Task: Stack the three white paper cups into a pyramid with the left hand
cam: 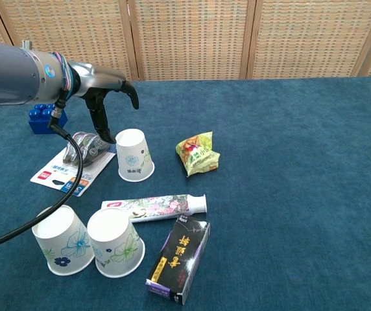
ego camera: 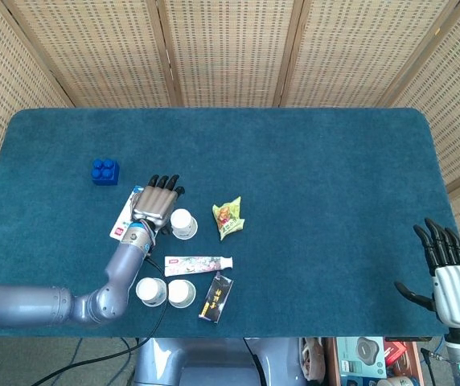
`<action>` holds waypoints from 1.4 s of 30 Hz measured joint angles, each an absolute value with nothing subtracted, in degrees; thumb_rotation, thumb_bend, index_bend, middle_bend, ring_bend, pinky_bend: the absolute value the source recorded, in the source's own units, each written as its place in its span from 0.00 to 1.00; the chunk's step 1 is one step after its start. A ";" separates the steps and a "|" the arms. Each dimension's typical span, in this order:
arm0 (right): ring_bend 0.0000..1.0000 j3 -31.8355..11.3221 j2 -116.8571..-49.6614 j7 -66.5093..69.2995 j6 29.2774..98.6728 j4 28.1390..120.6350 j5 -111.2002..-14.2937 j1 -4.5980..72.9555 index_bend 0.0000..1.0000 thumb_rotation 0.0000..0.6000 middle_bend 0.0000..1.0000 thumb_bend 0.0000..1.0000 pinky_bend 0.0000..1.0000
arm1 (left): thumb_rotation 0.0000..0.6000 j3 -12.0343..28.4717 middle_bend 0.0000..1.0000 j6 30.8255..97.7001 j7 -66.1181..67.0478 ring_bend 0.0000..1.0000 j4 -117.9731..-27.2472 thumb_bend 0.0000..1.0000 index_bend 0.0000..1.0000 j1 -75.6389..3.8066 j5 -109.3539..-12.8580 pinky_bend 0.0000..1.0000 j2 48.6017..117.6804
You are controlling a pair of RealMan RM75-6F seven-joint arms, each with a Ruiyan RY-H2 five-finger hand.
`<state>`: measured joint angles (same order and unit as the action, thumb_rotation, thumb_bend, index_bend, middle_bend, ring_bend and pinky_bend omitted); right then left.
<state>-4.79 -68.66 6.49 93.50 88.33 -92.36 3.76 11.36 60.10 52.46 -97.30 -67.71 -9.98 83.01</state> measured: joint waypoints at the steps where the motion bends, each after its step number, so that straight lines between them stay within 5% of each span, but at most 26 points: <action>1: 0.00 -4.83 -68.67 6.59 93.50 88.29 -92.30 3.76 0.00 1.00 0.00 0.10 0.00 | 1.00 11.20 0.00 60.07 52.61 0.00 -96.91 0.24 0.19 -67.89 -9.80 0.00 83.38; 22: 0.00 -4.93 -68.56 7.43 93.41 88.04 -92.07 3.80 0.00 1.00 0.00 0.10 0.00 | 1.00 9.41 0.00 59.62 52.89 0.00 -88.67 0.24 0.30 -68.78 -9.60 0.00 90.69; 29: 0.00 -4.88 -68.57 7.45 93.46 88.04 -92.27 3.84 0.00 1.00 0.00 0.10 0.00 | 1.00 9.57 0.00 60.13 52.02 0.00 -88.01 0.24 0.41 -68.29 -11.39 0.00 91.56; 42: 0.00 -4.79 -68.64 6.90 93.56 88.16 -92.55 3.85 0.00 1.00 0.00 0.10 0.00 | 1.00 9.66 0.00 62.73 49.70 0.00 -98.61 0.24 0.41 -65.60 -17.03 0.00 84.91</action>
